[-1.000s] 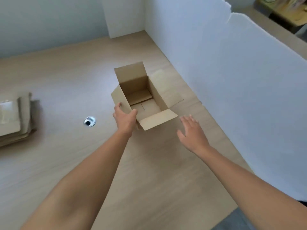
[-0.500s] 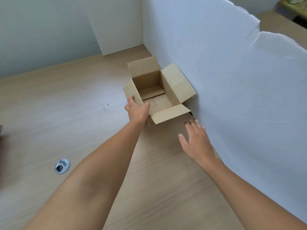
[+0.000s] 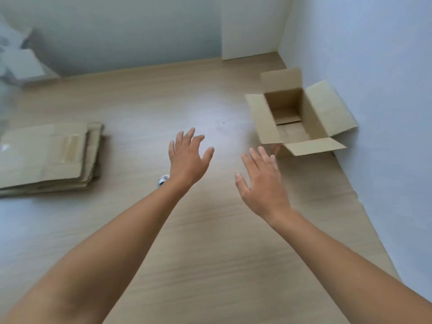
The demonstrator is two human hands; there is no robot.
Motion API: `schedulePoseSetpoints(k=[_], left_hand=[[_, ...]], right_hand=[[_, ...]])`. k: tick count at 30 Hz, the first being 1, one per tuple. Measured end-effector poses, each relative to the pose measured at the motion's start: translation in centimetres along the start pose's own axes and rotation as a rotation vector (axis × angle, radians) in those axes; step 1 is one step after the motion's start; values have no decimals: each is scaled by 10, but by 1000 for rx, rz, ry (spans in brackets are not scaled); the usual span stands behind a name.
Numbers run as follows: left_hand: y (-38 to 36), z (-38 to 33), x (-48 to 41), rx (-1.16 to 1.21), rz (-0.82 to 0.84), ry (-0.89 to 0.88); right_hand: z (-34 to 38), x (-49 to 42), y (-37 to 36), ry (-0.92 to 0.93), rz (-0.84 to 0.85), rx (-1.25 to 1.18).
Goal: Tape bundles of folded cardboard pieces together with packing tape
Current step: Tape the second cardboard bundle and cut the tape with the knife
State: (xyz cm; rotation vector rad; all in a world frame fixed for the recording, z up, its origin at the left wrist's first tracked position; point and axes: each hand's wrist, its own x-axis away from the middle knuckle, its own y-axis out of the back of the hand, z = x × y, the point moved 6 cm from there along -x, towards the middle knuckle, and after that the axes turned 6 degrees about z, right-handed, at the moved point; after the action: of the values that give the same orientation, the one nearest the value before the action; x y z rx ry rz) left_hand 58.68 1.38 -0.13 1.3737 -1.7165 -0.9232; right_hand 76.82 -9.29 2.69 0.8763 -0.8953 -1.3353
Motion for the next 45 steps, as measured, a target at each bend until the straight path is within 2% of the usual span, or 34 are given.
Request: schedulePoseSetpoints(k=[4,10,16,20,22,25,29,33,38,42,45], left_hand=[[63,120,38,-72,-52,121],[167,315,77,-24,-172,339],[222,484,67,67,-167,624],[234,540,49,168,-86,705],[238,546,47,136,-96,687],[239,540,49,227,-135,647],[240,521,58,476,-208,568],[237,492,89,710,-194,463],[216,432,170,876,-146,334],[169,363,249,928,3,191],[127,319,309,948,83,192]], right_hand=[[103,-35,-59,103,175,54],[282,-82,-148,213,276,-17],[393,-133,-215,150,287,-107],[418,-165,-241,14,321,-185],[425,-166,-251,-7,343,-234],[429,-164,-258,-66,330,-374],[425,-160,-251,-143,265,-592],[413,-133,-222,-206,215,-805],[383,-44,-179,-228,225,-991],[342,52,-162,-226,204,-1028],[299,125,-147,-257,173,-1067]])
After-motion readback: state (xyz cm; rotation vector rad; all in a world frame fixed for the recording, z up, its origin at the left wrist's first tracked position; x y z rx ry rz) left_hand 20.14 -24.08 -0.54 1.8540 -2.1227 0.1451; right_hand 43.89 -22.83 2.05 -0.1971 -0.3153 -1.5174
